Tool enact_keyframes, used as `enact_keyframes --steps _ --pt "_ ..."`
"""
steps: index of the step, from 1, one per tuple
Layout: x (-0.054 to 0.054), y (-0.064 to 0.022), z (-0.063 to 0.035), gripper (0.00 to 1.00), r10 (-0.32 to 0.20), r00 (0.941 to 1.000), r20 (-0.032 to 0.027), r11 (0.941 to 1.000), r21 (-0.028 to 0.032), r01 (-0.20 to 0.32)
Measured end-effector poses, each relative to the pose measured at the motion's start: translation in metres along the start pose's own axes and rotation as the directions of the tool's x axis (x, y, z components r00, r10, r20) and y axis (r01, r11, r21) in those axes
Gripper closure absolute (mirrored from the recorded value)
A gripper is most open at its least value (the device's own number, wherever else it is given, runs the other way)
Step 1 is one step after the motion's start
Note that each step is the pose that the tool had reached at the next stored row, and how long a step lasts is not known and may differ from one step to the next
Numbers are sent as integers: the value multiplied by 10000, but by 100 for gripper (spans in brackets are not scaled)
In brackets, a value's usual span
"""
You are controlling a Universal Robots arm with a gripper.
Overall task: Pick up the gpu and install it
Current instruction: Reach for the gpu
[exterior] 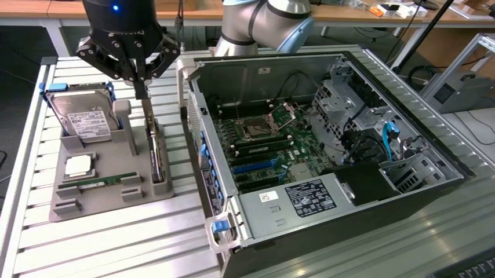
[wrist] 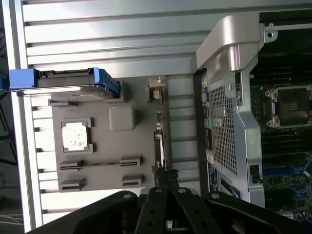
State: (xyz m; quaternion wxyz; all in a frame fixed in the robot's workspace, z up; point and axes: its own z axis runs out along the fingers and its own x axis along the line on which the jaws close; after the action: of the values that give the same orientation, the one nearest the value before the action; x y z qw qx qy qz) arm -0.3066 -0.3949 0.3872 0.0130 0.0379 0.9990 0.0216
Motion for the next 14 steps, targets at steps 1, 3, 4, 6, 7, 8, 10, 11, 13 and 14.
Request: enact_keyframes --steps 1,3,4,6,7,8,10,11,13,14 --pt "4 -16 0 89 -1 10000 1 10000 -1 1" --pt "15 -59 -3 89 1 10000 1 10000 0 -1" --pt "20 -77 -3 89 0 10000 1 10000 -1 0" --pt "21 -104 -5 89 0 10000 0 10000 2 0" --pt "20 -123 -5 89 0 10000 0 10000 3 0" --pt "19 -142 -6 89 0 10000 0 10000 5 0" --pt "16 -175 -6 89 -1 10000 2 10000 8 1" --pt "15 -184 -7 89 -1 10000 2 10000 12 1" --pt "15 -188 -7 89 0 10000 2 10000 13 0" --pt "16 -188 -7 89 1 10000 2 10000 12 -1"
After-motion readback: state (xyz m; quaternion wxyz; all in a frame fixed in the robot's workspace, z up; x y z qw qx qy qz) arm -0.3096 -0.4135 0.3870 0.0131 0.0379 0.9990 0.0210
